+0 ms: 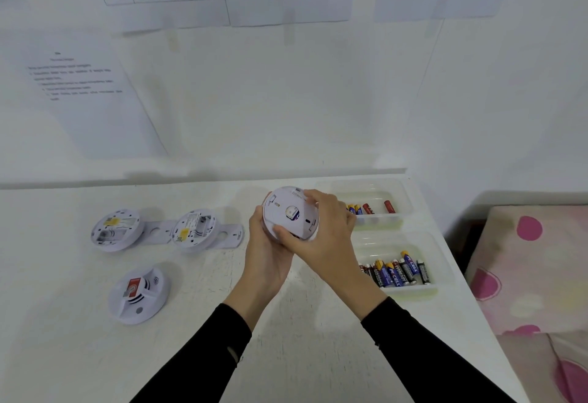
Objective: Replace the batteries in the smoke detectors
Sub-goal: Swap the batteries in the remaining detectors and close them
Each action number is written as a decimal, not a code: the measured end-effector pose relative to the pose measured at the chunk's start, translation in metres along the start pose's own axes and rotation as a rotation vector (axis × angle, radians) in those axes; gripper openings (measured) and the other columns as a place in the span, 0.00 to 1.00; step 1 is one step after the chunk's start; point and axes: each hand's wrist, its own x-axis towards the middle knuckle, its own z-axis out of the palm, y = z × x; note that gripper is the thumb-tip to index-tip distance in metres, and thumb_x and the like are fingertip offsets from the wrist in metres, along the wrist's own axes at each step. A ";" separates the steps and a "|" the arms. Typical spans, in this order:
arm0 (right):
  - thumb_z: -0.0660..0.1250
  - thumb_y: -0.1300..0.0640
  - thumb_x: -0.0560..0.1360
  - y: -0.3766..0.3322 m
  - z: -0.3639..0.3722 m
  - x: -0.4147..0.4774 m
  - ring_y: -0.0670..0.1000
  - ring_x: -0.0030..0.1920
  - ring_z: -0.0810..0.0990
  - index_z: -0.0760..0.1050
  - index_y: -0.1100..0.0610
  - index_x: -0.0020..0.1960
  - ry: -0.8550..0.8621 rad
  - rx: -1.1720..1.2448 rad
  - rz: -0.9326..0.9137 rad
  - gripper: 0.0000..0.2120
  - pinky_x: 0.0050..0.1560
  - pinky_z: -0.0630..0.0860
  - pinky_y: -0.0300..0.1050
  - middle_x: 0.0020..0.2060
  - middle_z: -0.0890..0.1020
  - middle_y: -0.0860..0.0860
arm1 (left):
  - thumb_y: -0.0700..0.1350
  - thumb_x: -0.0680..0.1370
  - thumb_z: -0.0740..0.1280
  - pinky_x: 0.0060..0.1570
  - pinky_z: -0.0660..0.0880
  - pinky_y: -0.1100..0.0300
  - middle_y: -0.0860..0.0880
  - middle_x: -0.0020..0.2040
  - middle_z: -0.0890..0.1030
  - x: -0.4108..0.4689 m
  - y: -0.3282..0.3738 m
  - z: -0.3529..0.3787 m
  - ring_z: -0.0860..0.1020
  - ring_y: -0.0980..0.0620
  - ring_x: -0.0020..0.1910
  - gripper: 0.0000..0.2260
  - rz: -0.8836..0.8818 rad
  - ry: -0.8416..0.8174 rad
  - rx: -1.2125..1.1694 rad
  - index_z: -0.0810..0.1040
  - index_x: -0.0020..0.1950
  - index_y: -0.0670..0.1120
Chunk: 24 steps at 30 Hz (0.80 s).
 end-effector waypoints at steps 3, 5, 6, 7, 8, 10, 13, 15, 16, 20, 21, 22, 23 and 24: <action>0.72 0.36 0.64 0.001 -0.002 0.004 0.45 0.54 0.72 0.68 0.48 0.63 -0.015 -0.014 -0.014 0.33 0.57 0.60 0.42 0.53 0.74 0.42 | 0.56 0.83 0.54 0.60 0.78 0.49 0.39 0.69 0.76 0.000 0.004 0.000 0.76 0.42 0.66 0.23 -0.012 -0.007 -0.048 0.68 0.74 0.45; 0.71 0.36 0.64 0.000 -0.003 0.006 0.44 0.53 0.71 0.68 0.49 0.62 -0.003 -0.008 -0.023 0.32 0.57 0.62 0.44 0.51 0.74 0.42 | 0.56 0.83 0.56 0.59 0.78 0.49 0.39 0.69 0.75 0.001 0.005 0.002 0.77 0.42 0.65 0.24 -0.020 -0.003 -0.081 0.68 0.75 0.46; 0.71 0.37 0.64 -0.001 -0.003 0.006 0.43 0.52 0.71 0.68 0.49 0.62 0.007 -0.005 -0.022 0.32 0.56 0.63 0.45 0.51 0.74 0.42 | 0.56 0.82 0.56 0.59 0.78 0.50 0.39 0.68 0.76 0.001 0.005 0.003 0.78 0.42 0.63 0.24 -0.031 0.000 -0.091 0.69 0.74 0.45; 0.71 0.37 0.64 -0.003 -0.003 0.006 0.43 0.51 0.71 0.69 0.50 0.61 0.016 -0.002 -0.017 0.31 0.56 0.64 0.44 0.50 0.73 0.41 | 0.57 0.82 0.57 0.59 0.78 0.50 0.39 0.67 0.77 0.001 0.005 0.005 0.79 0.43 0.62 0.24 -0.039 -0.005 -0.094 0.70 0.73 0.45; 0.71 0.37 0.64 -0.004 -0.002 0.006 0.43 0.51 0.71 0.69 0.51 0.61 0.022 -0.001 -0.010 0.31 0.56 0.64 0.44 0.50 0.73 0.41 | 0.57 0.82 0.57 0.59 0.78 0.50 0.39 0.67 0.77 0.001 0.005 0.007 0.79 0.43 0.62 0.25 -0.042 -0.012 -0.091 0.69 0.74 0.44; 0.72 0.38 0.63 -0.006 -0.002 0.006 0.43 0.50 0.70 0.70 0.53 0.60 0.030 -0.007 0.000 0.31 0.55 0.65 0.42 0.49 0.72 0.41 | 0.56 0.79 0.60 0.62 0.76 0.50 0.40 0.66 0.78 0.002 0.003 0.008 0.79 0.43 0.61 0.26 -0.028 -0.003 -0.097 0.68 0.75 0.46; 0.75 0.41 0.63 -0.010 -0.001 0.006 0.45 0.51 0.71 0.70 0.54 0.60 0.047 -0.009 0.002 0.31 0.55 0.67 0.43 0.51 0.74 0.44 | 0.54 0.78 0.61 0.61 0.76 0.49 0.40 0.66 0.77 0.005 0.002 0.009 0.79 0.43 0.60 0.26 0.000 0.005 -0.140 0.66 0.76 0.48; 0.76 0.42 0.63 -0.012 -0.003 0.006 0.44 0.52 0.70 0.70 0.53 0.60 0.041 0.010 0.001 0.32 0.55 0.69 0.45 0.51 0.74 0.44 | 0.54 0.79 0.60 0.56 0.79 0.50 0.39 0.68 0.76 0.006 0.002 0.010 0.80 0.43 0.59 0.25 0.006 -0.005 -0.169 0.66 0.76 0.49; 0.77 0.42 0.63 -0.012 -0.004 0.006 0.44 0.52 0.70 0.69 0.53 0.60 0.036 0.021 -0.002 0.32 0.55 0.70 0.45 0.51 0.73 0.44 | 0.54 0.80 0.59 0.53 0.79 0.50 0.39 0.67 0.77 0.006 0.002 0.010 0.80 0.43 0.58 0.24 0.012 -0.011 -0.183 0.66 0.75 0.49; 0.77 0.43 0.64 -0.008 -0.009 0.005 0.43 0.53 0.69 0.68 0.52 0.63 0.001 0.039 -0.026 0.33 0.56 0.67 0.42 0.53 0.72 0.41 | 0.54 0.78 0.61 0.50 0.80 0.50 0.42 0.61 0.79 0.004 0.004 0.014 0.82 0.44 0.54 0.24 0.026 -0.047 -0.206 0.69 0.74 0.50; 0.77 0.43 0.64 -0.006 -0.009 0.005 0.43 0.53 0.70 0.68 0.52 0.63 -0.010 0.040 -0.031 0.33 0.57 0.66 0.41 0.53 0.72 0.41 | 0.55 0.76 0.63 0.51 0.80 0.50 0.42 0.61 0.80 0.004 0.004 0.015 0.82 0.44 0.54 0.25 0.032 -0.045 -0.205 0.70 0.73 0.49; 0.76 0.43 0.65 -0.005 -0.009 0.005 0.43 0.54 0.70 0.67 0.52 0.63 -0.017 0.046 -0.032 0.33 0.57 0.65 0.40 0.54 0.72 0.42 | 0.55 0.76 0.63 0.51 0.80 0.50 0.42 0.60 0.80 0.004 0.004 0.015 0.82 0.44 0.54 0.25 0.038 -0.045 -0.207 0.71 0.72 0.50; 0.76 0.43 0.65 -0.003 -0.009 0.004 0.43 0.54 0.70 0.67 0.51 0.64 -0.020 0.052 -0.029 0.33 0.58 0.64 0.39 0.54 0.72 0.42 | 0.55 0.77 0.62 0.51 0.80 0.50 0.42 0.60 0.80 0.004 0.004 0.015 0.82 0.44 0.53 0.23 0.044 -0.044 -0.215 0.72 0.71 0.50; 0.76 0.43 0.65 -0.002 -0.010 0.004 0.43 0.54 0.70 0.67 0.51 0.63 -0.019 0.057 -0.024 0.33 0.58 0.64 0.39 0.54 0.72 0.41 | 0.54 0.79 0.61 0.51 0.81 0.50 0.41 0.60 0.80 0.004 0.003 0.015 0.83 0.44 0.53 0.21 0.047 -0.038 -0.223 0.73 0.70 0.51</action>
